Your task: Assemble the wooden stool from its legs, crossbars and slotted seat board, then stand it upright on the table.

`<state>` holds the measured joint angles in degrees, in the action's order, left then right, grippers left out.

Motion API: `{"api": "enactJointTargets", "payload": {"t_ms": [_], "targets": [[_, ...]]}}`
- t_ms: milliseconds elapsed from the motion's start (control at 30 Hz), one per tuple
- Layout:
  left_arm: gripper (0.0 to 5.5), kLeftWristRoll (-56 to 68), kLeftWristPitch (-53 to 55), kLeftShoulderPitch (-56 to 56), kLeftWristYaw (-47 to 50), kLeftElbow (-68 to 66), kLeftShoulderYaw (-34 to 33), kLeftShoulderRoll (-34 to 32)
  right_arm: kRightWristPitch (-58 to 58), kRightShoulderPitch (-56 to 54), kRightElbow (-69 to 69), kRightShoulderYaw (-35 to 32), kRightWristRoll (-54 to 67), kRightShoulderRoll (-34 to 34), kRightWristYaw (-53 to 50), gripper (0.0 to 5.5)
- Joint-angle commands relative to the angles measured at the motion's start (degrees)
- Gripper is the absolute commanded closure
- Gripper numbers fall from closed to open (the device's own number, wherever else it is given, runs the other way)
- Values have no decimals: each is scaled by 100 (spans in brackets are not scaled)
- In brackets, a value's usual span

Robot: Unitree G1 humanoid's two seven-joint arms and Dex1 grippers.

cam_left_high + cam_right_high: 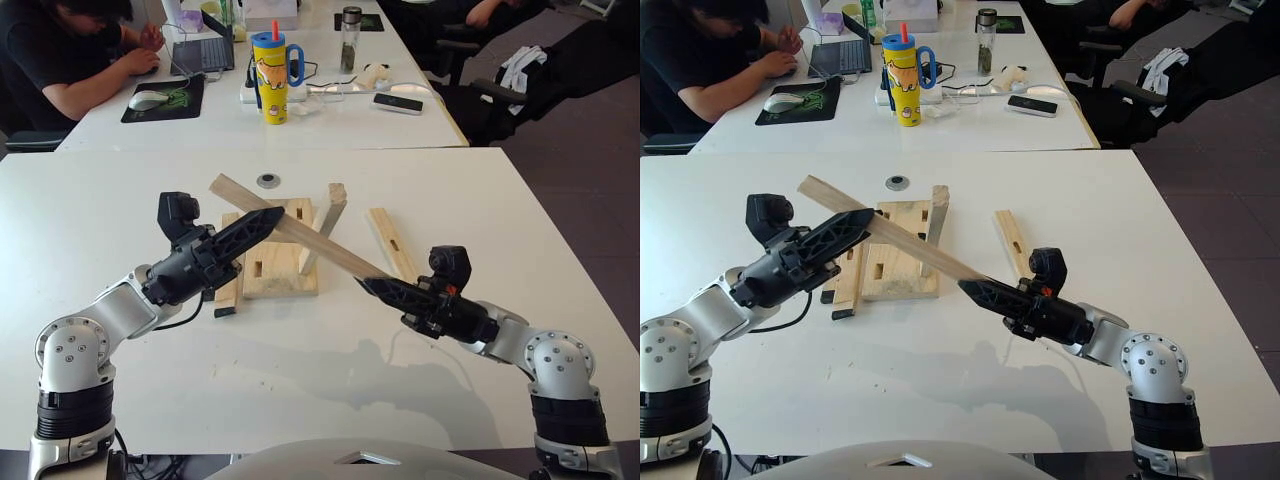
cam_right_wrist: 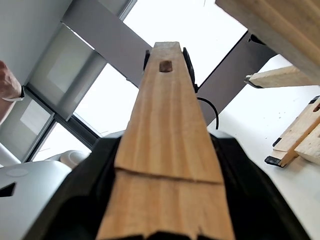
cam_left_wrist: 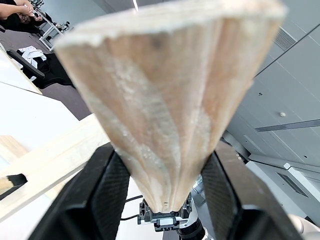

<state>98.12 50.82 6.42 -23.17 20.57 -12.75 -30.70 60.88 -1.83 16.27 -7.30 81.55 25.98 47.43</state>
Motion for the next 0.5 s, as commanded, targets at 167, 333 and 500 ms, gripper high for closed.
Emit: {"api": "enactJointTargets", "payload": {"t_ms": [167,333,500], "targets": [[347,-367,25,14,-279,-281,-294,-281,109,113,-92,1,-216,397,512,211],[347,-800,284,-196,-977,-503,-818,-1086,-492,423,-277,646,-1769,813,901,137],[347,-1771,493,-208,-2243,-1237,-1405,-2410,-1653,416,-121,1548,-3568,173,-32,114]]}}
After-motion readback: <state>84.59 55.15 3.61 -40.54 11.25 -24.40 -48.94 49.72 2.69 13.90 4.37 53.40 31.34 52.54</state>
